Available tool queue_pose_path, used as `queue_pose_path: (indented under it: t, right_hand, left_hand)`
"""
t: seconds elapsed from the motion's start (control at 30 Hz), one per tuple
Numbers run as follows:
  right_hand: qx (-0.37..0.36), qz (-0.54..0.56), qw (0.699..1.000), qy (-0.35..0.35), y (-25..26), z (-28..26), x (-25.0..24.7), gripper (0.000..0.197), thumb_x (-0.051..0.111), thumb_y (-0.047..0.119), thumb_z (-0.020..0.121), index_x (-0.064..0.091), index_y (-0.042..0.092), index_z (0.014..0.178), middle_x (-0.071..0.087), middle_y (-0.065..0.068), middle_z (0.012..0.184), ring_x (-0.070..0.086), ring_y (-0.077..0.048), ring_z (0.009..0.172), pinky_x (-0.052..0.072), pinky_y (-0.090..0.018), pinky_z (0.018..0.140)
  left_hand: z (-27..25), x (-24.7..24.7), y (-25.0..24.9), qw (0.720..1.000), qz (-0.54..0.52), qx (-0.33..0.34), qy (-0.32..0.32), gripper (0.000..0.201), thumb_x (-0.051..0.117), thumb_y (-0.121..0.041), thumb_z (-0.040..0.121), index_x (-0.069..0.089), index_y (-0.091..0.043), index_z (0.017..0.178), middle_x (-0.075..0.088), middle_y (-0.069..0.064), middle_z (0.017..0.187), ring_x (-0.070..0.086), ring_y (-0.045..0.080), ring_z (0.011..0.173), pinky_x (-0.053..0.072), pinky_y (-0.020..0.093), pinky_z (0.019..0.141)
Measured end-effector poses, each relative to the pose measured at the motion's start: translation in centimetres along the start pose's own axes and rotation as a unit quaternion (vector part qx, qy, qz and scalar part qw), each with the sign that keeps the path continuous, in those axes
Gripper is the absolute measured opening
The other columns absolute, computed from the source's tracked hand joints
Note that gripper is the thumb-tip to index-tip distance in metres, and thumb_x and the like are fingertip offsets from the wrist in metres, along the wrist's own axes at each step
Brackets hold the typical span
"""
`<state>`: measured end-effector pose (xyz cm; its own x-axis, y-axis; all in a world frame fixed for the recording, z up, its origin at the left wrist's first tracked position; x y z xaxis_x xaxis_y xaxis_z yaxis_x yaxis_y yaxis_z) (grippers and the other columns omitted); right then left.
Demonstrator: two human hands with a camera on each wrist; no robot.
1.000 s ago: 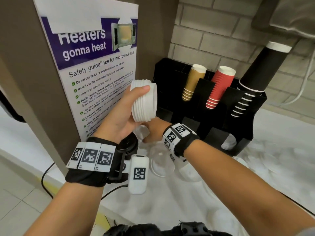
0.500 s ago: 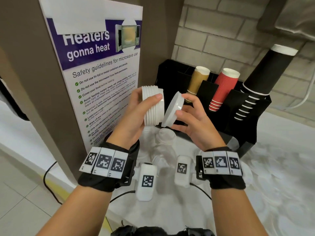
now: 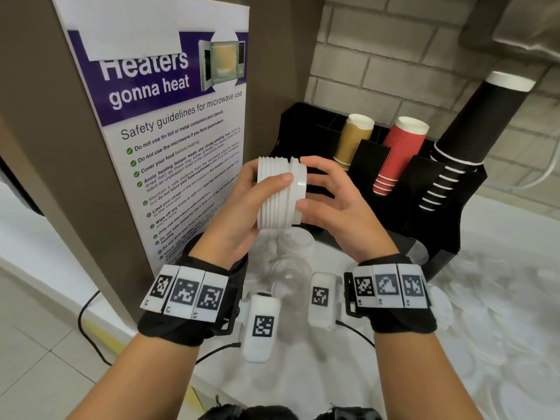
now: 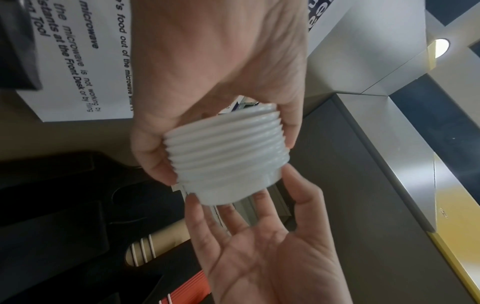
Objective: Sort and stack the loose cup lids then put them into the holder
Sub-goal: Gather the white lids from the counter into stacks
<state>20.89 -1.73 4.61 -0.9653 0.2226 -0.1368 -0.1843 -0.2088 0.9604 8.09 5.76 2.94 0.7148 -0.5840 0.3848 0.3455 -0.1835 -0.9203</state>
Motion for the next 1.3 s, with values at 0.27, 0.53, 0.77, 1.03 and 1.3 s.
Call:
queue_pose_path:
  t: [0.27,0.53,0.77,1.03,1.3]
  right_hand:
    - [0.013,0.002,0.999,0.039,0.2,2.7,0.6,0.036,0.059,0.034,0.091,0.053,0.035,0.127,0.059,-0.001,0.124,0.061,-0.017,0.113,0.055,-0.037,0.090]
    - [0.135,-0.531,0.781,0.301,-8.7,5.9,4.8,0.054,0.066,0.042,0.085,0.048,0.037,0.135,0.045,-0.003,0.126,0.042,-0.022,0.118,0.039,-0.033,0.099]
    - [0.111,-0.615,0.719,0.305,-10.9,6.3,7.4,0.064,0.076,0.045,0.071,0.049,0.041,0.130,0.033,-0.002,0.115,0.044,-0.034,0.113,0.042,-0.036,0.080]
    - [0.198,-0.702,0.588,0.350,-7.3,6.0,2.3,0.057,0.072,0.032,0.076,0.050,0.035,0.128,0.026,-0.007,0.132,0.034,-0.036,0.121,0.046,-0.048,0.093]
    - [0.045,-0.617,0.714,0.328,-10.8,4.9,8.2,0.061,0.078,0.055,0.058,0.065,0.018,0.104,0.065,0.001,0.095,0.060,-0.017,0.088,0.036,-0.017,0.065]
  left_hand:
    - [0.2,-0.6,-1.5,0.999,-0.023,0.032,-0.019,0.088,0.077,-0.037,0.058,0.045,-0.016,0.137,0.061,0.006,0.114,0.063,0.020,0.100,0.054,0.033,0.068]
    - [0.0,-1.3,-2.6,0.998,-0.041,0.047,-0.031,0.067,0.066,-0.026,0.074,0.046,-0.018,0.137,0.062,-0.002,0.104,0.066,0.010,0.087,0.053,0.028,0.061]
    - [-0.4,-1.4,-2.5,0.998,-0.027,0.044,-0.027,0.084,0.077,-0.037,0.056,0.049,-0.021,0.134,0.065,-0.003,0.105,0.068,0.010,0.088,0.055,0.028,0.064]
    - [-0.6,-1.9,-2.7,0.998,-0.028,0.047,-0.043,0.065,0.072,-0.030,0.071,0.049,-0.024,0.131,0.063,-0.002,0.105,0.066,0.012,0.090,0.054,0.027,0.062]
    - [0.0,-0.9,-2.5,0.998,-0.042,0.045,-0.032,0.071,0.068,-0.027,0.073,0.045,-0.018,0.139,0.063,-0.002,0.106,0.068,0.011,0.088,0.054,0.027,0.062]
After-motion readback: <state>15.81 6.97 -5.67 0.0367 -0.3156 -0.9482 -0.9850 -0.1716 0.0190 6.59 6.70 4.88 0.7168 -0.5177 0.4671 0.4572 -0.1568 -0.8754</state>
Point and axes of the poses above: each hand's wrist, its own z-axis towards the middle knuckle, its own x-axis out of the palm, y = z × x, the point moved 4 cm from there along z, towards the middle knuckle
